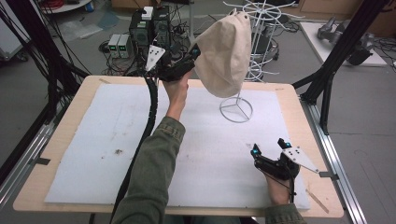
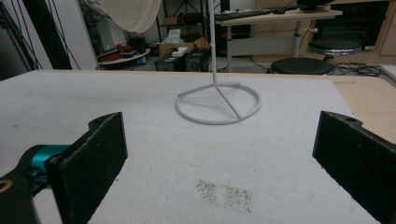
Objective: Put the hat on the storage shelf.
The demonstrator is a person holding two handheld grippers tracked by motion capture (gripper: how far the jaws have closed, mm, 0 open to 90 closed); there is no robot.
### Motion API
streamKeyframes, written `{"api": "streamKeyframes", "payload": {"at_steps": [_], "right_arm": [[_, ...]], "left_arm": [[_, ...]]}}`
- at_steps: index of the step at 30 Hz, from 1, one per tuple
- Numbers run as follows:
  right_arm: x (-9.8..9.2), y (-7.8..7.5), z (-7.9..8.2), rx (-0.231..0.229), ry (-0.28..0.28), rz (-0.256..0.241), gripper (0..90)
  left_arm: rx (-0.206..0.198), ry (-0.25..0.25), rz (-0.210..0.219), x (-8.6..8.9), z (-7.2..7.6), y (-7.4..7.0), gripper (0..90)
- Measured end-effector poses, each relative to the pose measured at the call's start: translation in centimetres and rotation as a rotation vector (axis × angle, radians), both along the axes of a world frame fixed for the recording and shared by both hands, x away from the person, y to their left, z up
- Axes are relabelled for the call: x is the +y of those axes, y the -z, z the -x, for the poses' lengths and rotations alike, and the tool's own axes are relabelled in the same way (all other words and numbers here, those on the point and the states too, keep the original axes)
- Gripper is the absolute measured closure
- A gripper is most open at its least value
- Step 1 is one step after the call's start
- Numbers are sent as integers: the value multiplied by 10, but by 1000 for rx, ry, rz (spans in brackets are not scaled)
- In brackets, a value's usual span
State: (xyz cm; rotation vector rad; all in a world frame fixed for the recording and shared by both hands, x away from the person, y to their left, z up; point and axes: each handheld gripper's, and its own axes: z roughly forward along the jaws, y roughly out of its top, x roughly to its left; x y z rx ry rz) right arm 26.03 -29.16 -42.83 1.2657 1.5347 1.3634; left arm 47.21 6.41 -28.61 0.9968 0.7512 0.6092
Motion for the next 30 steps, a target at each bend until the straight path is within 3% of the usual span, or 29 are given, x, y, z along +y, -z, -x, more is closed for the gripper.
{"api": "streamKeyframes", "payload": {"at_steps": [10,16,23,30], "right_arm": [[0,0,0,0,0,-1,21],[1,0,0,2,1,-2,21],[0,0,0,0,1,3,21],[0,0,0,0,-1,4,21]], "left_arm": [[-9,-18,-39,5,5,-7,213],[14,-19,-54,9,7,-7,212],[13,-30,-121,10,17,-8,213],[26,-42,-154,19,26,-7,213]]}}
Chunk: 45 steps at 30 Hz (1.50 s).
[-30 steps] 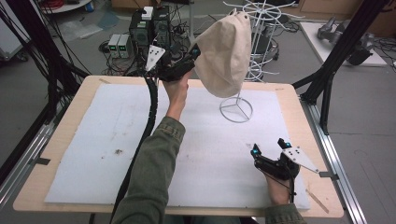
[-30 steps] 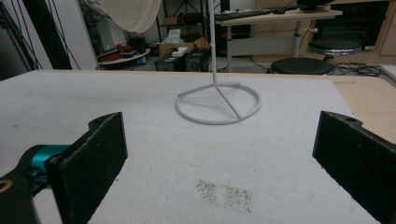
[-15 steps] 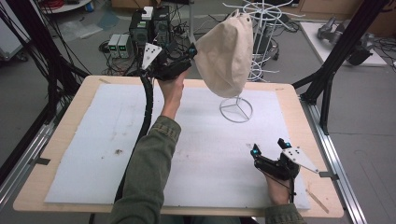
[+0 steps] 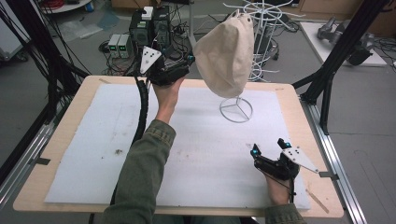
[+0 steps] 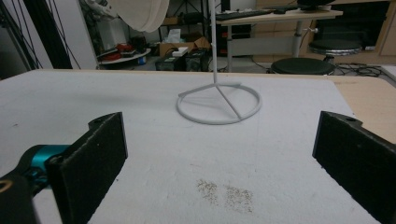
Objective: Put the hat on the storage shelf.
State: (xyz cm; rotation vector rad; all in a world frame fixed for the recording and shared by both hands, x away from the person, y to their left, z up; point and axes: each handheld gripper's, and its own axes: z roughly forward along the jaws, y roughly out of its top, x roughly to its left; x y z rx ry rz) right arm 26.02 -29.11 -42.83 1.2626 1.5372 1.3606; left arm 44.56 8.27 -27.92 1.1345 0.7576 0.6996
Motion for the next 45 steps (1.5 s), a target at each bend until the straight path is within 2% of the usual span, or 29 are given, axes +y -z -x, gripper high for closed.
{"api": "streamKeyframes", "payload": {"at_steps": [12,21,24,32,36,41,45], "right_arm": [[1,0,-1,1,0,-1,21],[3,0,-1,5,-4,-3,21],[3,0,-1,4,-5,-4,21],[3,0,-2,6,-6,-3,21],[4,1,-3,7,-10,-4,21],[4,0,-1,9,-9,-8,22],[4,1,-2,11,-10,-5,22]], "left_arm": [[-1,-34,-47,29,21,10,209],[10,-60,-58,55,38,18,205],[16,-70,-87,63,46,23,204],[40,-107,-83,82,60,41,200],[54,-122,-115,87,66,51,199],[70,-117,-91,97,73,61,197],[75,-132,-110,104,78,64,190]]}}
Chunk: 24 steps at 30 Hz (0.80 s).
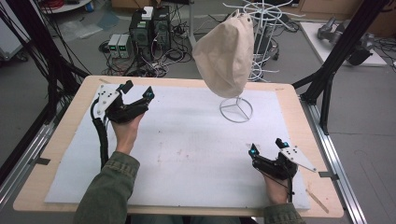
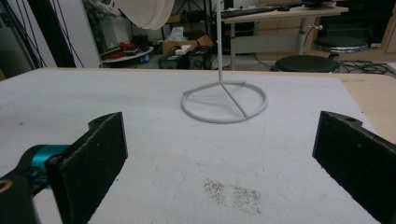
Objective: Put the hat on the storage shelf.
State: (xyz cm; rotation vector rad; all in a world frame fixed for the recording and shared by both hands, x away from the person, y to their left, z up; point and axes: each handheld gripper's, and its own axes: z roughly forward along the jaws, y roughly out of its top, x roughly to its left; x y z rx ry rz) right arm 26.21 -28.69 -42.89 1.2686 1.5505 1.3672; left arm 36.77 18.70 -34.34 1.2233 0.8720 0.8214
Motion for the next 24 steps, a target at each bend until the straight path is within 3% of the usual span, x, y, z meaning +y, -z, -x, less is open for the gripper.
{"api": "streamKeyframes", "payload": {"at_steps": [9,13,24], "right_arm": [[0,0,0,7,-3,-3,21],[0,1,0,14,-8,-1,21],[0,1,-1,17,-12,-7,21]], "left_arm": [[15,-6,-10,16,15,13,179],[15,-16,14,23,22,20,174],[38,-63,-27,45,44,41,173]]}}
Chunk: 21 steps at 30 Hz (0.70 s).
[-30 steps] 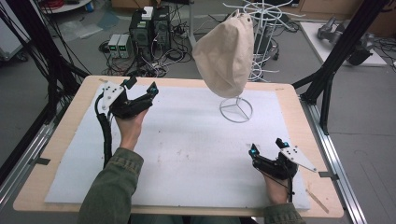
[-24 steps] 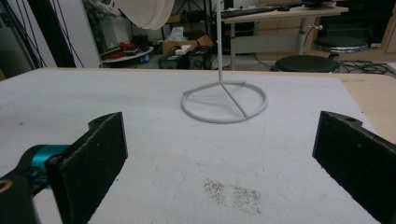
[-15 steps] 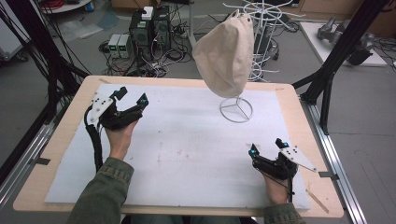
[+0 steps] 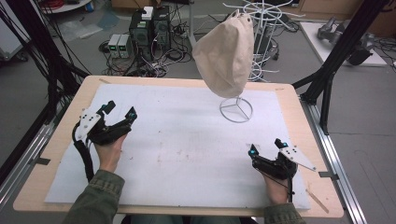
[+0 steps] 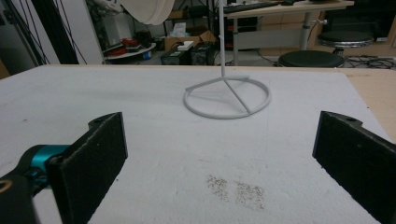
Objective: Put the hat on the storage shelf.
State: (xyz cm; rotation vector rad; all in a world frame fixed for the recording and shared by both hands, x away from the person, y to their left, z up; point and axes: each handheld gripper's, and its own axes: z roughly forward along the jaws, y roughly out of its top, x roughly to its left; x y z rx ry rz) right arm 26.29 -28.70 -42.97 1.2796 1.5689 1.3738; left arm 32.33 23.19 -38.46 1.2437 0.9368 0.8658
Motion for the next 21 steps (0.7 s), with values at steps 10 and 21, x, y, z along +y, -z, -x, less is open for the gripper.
{"api": "streamKeyframes", "payload": {"at_steps": [10,21], "right_arm": [[0,0,1,2,0,-4,21],[0,0,0,1,-2,-1,21]], "left_arm": [[24,-50,-6,25,20,19,169],[44,-142,-8,57,35,32,169]]}}
